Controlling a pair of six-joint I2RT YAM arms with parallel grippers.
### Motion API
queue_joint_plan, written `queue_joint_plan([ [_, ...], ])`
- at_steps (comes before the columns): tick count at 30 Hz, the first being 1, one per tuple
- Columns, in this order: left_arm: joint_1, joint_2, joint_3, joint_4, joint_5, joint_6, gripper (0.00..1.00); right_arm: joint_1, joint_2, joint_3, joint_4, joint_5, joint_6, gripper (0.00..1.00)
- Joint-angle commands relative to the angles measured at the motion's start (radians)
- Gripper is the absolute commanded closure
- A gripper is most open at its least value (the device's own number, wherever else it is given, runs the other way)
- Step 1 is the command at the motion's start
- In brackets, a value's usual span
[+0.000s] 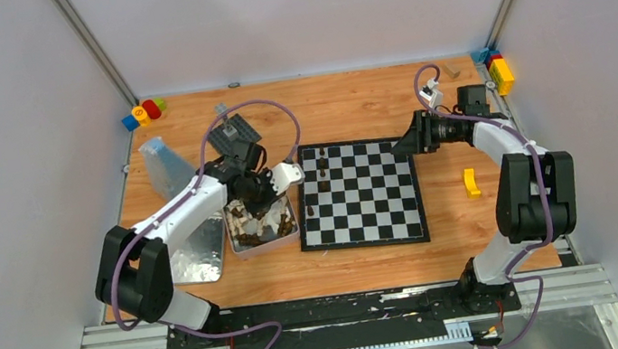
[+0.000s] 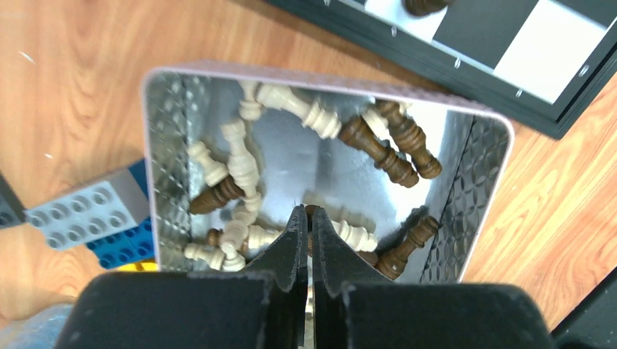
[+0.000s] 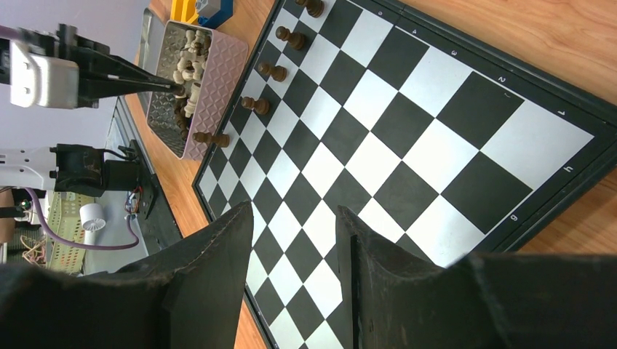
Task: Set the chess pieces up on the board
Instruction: Pick up the chess piece from the storage box, then place the chess piece on the chessboard.
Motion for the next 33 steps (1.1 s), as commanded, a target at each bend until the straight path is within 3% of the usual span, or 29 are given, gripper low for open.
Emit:
queue_joint_plan([
  [1, 0.006, -0.050, 0.097, 0.043, 0.116, -0.056, 1.00, 0.000, -0.006, 0.022, 0.014, -0.029, -0.022, 0.53],
  [9, 0.006, 0.006, 0.202, 0.130, 0.295, -0.136, 1.00, 0.000, -0.007, 0.025, 0.010, -0.017, -0.029, 0.53],
  [20, -0.004, 0.059, 0.131, 0.380, 0.492, -0.196, 1.00, 0.000, 0.000, 0.025, 0.006, -0.004, -0.040, 0.53],
  [33, -0.076, 0.013, 0.091, 0.262, 0.620, -0.111, 1.00, 0.000, 0.016, 0.024, 0.002, 0.000, -0.049, 0.53],
])
